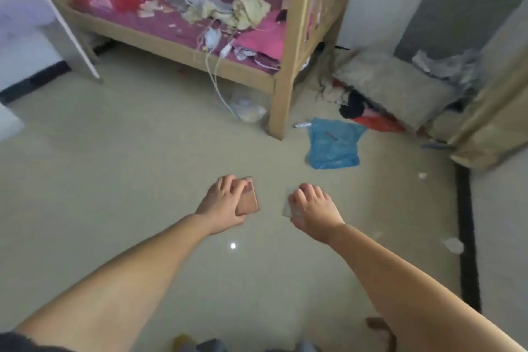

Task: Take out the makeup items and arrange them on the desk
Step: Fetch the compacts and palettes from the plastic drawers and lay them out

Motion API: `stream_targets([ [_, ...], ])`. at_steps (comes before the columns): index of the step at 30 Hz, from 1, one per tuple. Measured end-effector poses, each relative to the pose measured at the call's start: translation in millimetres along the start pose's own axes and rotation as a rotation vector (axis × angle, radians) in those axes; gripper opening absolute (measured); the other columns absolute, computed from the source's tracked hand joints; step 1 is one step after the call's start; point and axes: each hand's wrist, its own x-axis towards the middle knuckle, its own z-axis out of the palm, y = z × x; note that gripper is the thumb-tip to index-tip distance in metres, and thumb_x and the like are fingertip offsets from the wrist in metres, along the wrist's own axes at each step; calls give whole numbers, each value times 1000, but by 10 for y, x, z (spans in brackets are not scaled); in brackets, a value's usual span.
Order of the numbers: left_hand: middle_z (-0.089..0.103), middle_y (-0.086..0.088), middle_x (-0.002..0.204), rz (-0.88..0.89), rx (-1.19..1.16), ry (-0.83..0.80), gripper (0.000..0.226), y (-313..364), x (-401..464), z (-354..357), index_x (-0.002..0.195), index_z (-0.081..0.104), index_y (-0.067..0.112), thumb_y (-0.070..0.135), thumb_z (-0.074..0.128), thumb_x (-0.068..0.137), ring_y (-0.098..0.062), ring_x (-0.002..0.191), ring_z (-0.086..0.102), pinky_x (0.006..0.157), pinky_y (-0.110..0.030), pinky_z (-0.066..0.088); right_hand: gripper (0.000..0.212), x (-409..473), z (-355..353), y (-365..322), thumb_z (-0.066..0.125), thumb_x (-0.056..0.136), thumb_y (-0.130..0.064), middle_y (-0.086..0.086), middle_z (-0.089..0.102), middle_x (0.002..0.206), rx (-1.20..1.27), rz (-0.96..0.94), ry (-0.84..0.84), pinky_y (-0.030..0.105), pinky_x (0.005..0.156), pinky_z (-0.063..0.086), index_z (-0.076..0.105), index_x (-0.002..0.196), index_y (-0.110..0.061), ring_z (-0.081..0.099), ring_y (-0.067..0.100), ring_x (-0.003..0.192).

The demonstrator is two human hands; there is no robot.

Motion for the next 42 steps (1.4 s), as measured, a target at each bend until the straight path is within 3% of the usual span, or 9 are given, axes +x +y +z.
stream_targets([
  [6, 40, -14, 130, -288, -1, 85, 78, -1840, -1190, -368, 137, 33, 19, 37, 69, 70, -34, 123, 38, 103, -36, 35, 56, 995, -31, -2012, 58, 83, -42, 10, 39, 133, -17, -284, 17, 38, 101, 37, 42, 128, -13, 40, 30, 121],
  [9, 50, -18, 117, -385, -2, 200, 86, -2597, -1825, -523, 126, 24, 27, 33, 77, 58, -38, 108, 51, 92, -40, 46, 55, 1365, -86, -3013, 55, 85, -44, 8, 38, 132, -70, -437, 11, 37, 99, 37, 40, 128, -15, 39, 28, 121],
  [13, 54, -17, 107, -544, -27, 286, 85, -3432, -2506, -715, 120, 29, 24, 32, 80, 52, -39, 97, 57, 79, -40, 53, 54, 1803, -262, -4140, 56, 85, -44, 8, 39, 132, -126, -606, 24, 37, 98, 37, 40, 128, -15, 39, 28, 121],
  [18, 50, -14, 115, -755, -94, 370, 81, -4255, -3083, -835, 127, 25, 28, 28, 73, 62, -36, 109, 49, 90, -39, 46, 53, 2346, -380, -5330, 56, 85, -42, 8, 40, 132, -188, -772, 33, 37, 99, 38, 41, 127, -14, 39, 28, 121],
  [23, 45, -13, 122, -858, -88, 324, 78, -5200, -3357, -828, 137, 38, 19, 30, 70, 67, -33, 115, 44, 97, -40, 41, 54, 2932, -300, -6372, 56, 86, -44, 6, 39, 133, -217, -880, -9, 36, 100, 37, 39, 129, -15, 38, 27, 122],
  [35, 37, -10, 128, -1035, -128, 233, 75, -7792, -3579, -1368, 139, 32, 21, 35, 67, 73, -28, 121, 37, 99, -35, 35, 54, 4743, -388, -8587, 58, 84, -43, 7, 41, 131, -178, -994, -71, 35, 95, 39, 40, 127, -14, 40, 27, 121],
  [42, 36, -9, 129, -994, -115, 214, 75, -9666, -3338, -1777, 137, 33, 20, 38, 68, 72, -27, 121, 36, 100, -36, 37, 53, 6119, -461, -9817, 58, 84, -42, 6, 41, 131, -178, -968, -15, 35, 94, 40, 41, 125, -14, 41, 27, 120],
])
